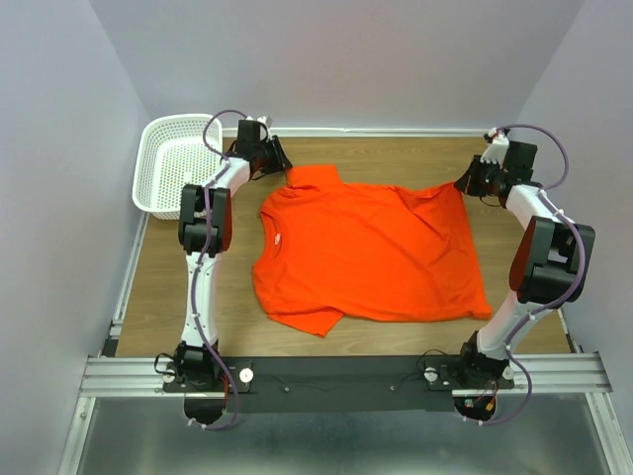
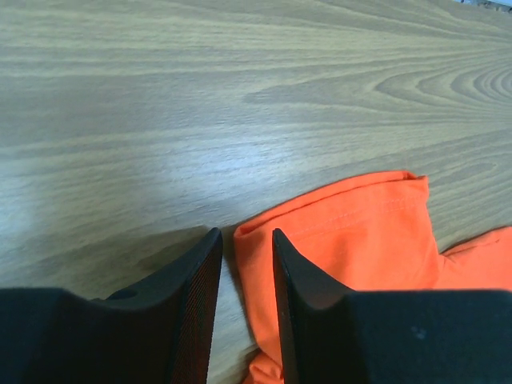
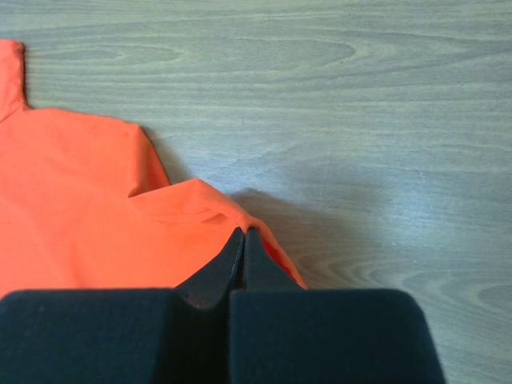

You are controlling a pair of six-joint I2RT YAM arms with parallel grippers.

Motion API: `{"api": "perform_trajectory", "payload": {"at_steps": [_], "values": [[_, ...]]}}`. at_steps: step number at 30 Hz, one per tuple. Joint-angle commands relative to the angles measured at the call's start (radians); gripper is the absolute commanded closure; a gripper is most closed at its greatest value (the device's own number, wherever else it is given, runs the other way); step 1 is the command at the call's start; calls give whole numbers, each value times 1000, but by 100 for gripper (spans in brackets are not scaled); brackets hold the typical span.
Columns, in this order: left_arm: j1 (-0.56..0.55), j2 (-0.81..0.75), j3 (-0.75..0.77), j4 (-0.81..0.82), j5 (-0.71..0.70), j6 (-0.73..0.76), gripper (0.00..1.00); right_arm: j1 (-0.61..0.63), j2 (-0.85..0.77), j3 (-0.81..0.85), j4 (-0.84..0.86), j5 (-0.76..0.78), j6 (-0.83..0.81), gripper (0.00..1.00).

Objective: Fold and stack the t-shirts
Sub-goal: Flatten the tshirt out

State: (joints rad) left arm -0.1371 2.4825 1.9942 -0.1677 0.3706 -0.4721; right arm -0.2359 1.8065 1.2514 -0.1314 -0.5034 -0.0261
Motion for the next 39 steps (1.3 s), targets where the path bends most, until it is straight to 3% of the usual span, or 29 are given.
{"api": "perform_trajectory", "payload": {"at_steps": [1, 12, 16, 19, 25, 33, 39], "values": [[-13, 49, 40, -59, 19, 13, 61, -8, 10, 0, 1, -15, -5, 99], [-15, 67, 86, -73, 27, 16, 85, -8, 7, 0, -1, -12, -8, 99], [-13, 50, 91, -66, 45, 36, 100, -8, 8, 3, -2, -3, -14, 99], [-12, 9, 72, -34, 47, 56, 100, -8, -7, 3, -2, 6, -29, 99], [-12, -181, 22, 13, 39, 110, 100, -8, -93, -9, -4, 25, -57, 99], [-12, -572, -181, 121, -9, 197, 100, -8, -447, -89, -54, -23, -66, 99], [-12, -917, -328, 193, -19, 225, 100, -8, -653, 78, -158, 8, -72, 99]]}}
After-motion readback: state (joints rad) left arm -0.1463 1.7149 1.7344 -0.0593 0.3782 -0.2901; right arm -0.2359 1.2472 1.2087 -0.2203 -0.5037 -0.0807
